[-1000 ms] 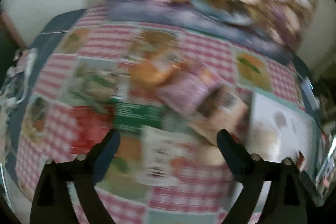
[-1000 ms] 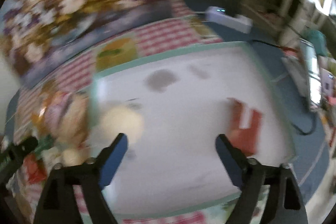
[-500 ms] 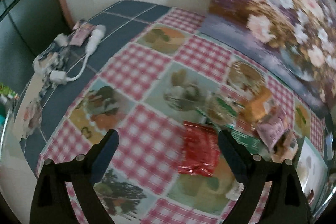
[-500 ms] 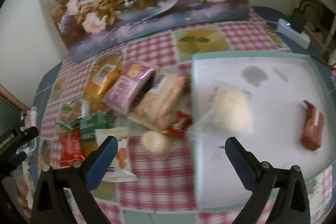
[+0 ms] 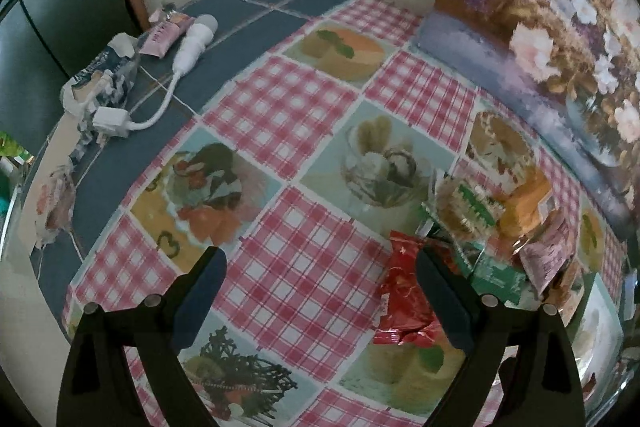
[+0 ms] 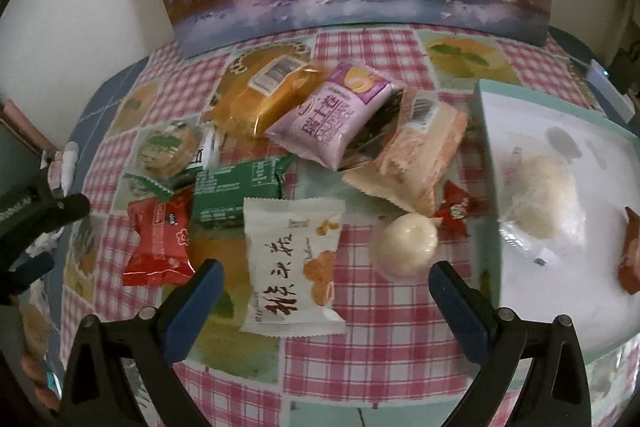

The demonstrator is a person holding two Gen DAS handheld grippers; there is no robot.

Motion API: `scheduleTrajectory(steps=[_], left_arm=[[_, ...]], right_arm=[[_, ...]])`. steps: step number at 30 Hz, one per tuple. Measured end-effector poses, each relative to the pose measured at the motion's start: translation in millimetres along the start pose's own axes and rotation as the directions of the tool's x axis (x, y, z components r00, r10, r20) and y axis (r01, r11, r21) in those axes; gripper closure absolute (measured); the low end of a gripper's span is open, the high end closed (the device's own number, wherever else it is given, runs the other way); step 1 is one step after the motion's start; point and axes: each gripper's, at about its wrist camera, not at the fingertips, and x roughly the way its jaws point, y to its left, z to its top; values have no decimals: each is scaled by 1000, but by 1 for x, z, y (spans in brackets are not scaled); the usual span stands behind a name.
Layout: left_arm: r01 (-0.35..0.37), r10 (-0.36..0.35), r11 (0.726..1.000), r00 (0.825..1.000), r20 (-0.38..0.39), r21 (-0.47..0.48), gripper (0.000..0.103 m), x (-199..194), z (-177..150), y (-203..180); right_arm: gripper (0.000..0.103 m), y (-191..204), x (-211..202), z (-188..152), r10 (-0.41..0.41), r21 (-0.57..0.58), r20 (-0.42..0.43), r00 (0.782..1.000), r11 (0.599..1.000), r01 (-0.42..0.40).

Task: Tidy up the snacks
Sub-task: 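Grasp the red wrapped packet with the left tool while the right tool grasps the white printed packet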

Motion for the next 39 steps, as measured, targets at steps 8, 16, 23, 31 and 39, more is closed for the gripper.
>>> scheduleTrajectory(steps=[8, 16, 23, 31, 39], left_arm=[[64, -63, 998, 996, -60, 20, 8, 16, -2, -13], [137, -124, 985, 984, -128, 102, 8, 31, -7, -39], [138, -109, 980, 975, -192, 146, 8, 53, -15, -53], [86, -49, 982, 977, -209, 169, 8, 72, -20, -62], [63, -28, 981, 983, -184, 186, 41, 67, -20, -66]], right_arm=[[0, 11, 17, -3, -9, -15, -39, 999, 1000, 8], [0, 16, 34, -8, -43, -29, -77, 996, 999, 41], [0, 26, 42, -12, -107, -80, -63, 992, 992, 102], [0, 35, 50, -16, -142, -107, -49, 989, 985, 136], [44, 35, 39, -10, -147, -102, -5, 989, 984, 146]])
